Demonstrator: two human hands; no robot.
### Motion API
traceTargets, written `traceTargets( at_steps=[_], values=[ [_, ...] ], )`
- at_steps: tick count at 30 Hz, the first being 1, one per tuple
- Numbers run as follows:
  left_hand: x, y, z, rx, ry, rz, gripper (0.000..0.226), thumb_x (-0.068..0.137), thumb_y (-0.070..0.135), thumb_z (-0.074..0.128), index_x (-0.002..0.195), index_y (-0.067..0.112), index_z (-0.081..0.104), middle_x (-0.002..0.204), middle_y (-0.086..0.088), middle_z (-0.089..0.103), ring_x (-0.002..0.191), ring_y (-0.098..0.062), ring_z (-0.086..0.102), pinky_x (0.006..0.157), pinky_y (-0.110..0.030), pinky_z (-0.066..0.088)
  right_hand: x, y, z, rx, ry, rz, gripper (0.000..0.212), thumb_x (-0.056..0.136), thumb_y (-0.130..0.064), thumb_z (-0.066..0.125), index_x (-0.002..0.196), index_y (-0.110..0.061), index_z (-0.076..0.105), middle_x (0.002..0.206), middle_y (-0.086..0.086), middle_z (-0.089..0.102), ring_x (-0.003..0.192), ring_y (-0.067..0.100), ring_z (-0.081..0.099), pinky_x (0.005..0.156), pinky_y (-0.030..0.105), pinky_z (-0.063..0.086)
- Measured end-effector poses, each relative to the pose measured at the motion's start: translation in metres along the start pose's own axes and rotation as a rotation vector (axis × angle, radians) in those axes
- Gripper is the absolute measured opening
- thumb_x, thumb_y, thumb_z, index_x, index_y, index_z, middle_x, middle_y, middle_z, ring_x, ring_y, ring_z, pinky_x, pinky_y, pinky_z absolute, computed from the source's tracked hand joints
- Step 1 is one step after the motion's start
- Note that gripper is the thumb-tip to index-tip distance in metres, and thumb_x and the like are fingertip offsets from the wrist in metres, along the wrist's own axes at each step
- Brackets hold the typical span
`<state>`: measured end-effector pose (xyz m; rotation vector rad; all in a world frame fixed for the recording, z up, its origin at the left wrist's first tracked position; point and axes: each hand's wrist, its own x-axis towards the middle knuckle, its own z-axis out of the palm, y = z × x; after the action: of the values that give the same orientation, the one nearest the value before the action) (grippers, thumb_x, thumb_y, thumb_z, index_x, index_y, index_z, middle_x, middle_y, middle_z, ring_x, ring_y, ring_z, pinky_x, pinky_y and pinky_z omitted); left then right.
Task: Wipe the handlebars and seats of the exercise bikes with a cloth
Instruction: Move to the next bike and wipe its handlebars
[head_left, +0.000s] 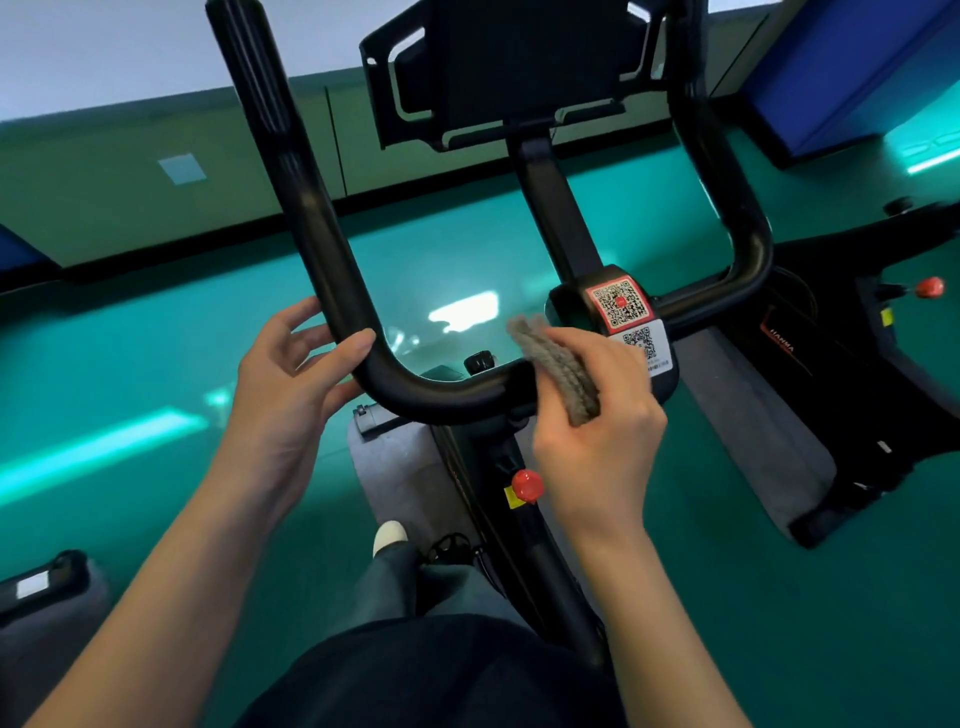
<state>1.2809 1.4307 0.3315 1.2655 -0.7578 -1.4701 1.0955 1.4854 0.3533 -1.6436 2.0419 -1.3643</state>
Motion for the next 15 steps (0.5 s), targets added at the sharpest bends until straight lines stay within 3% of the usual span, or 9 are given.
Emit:
traceTargets(
  at_steps=[3,6,8,10,12,15],
  values=[
    [-0.002,0.001,0.001,0.006,0.005,0.004,0.061,0.066,0.021,0.073,0.124,0.012,0.054,0.100,-0.005,0.066,0.090,-0.014,0.068,0.070,-0.025,0.054,-0.016,0.005,0.004,0.020,0.154,0.060,0.025,0.080,0.007,0.067,0.104,0.001,0.067,0.103,0.007,0.064,0.099,0.025,0.058,0.091,0.024,0.046],
    [-0.004,0.002,0.003,0.020,0.004,0.007,0.060,0.067,0.020,0.072,0.123,0.011,0.055,0.094,-0.001,0.068,0.088,-0.015,0.067,0.072,-0.025,0.054,-0.042,0.004,0.012,0.084,0.118,0.031,0.032,0.073,0.016,0.068,0.103,0.004,0.066,0.108,0.011,0.059,0.104,0.021,0.057,0.098,0.016,0.040],
    [-0.004,0.004,0.003,0.030,0.008,0.009,0.058,0.068,0.020,0.071,0.123,0.012,0.055,0.090,0.003,0.069,0.086,-0.013,0.067,0.072,-0.025,0.054,-0.052,0.007,0.012,0.155,0.088,0.012,0.031,0.075,0.014,0.067,0.103,0.003,0.065,0.108,0.011,0.057,0.106,0.012,0.055,0.098,0.015,0.040],
    [-0.005,0.004,0.005,0.037,0.013,0.011,0.058,0.068,0.020,0.071,0.123,0.012,0.054,0.087,0.005,0.069,0.086,-0.012,0.066,0.072,-0.025,0.054,-0.052,0.018,0.006,0.179,0.162,0.039,0.028,0.076,0.012,0.065,0.103,0.004,0.064,0.105,0.012,0.056,0.104,0.004,0.053,0.096,0.014,0.040],
    [-0.005,0.003,0.005,0.029,0.022,0.012,0.057,0.067,0.020,0.071,0.122,0.013,0.054,0.086,0.005,0.069,0.086,-0.012,0.066,0.072,-0.025,0.054,-0.046,0.027,0.005,0.170,0.275,0.103,0.026,0.077,0.011,0.064,0.103,0.006,0.062,0.104,0.012,0.054,0.101,0.003,0.051,0.095,0.013,0.039],
    [-0.005,0.003,0.004,0.032,0.024,0.021,0.054,0.069,0.019,0.071,0.120,0.014,0.055,0.086,0.004,0.069,0.086,-0.013,0.067,0.073,-0.026,0.055,-0.045,0.025,0.017,0.163,0.316,0.140,0.026,0.078,0.014,0.063,0.103,0.008,0.059,0.105,0.013,0.052,0.100,0.008,0.050,0.094,0.010,0.037]
  ],
)
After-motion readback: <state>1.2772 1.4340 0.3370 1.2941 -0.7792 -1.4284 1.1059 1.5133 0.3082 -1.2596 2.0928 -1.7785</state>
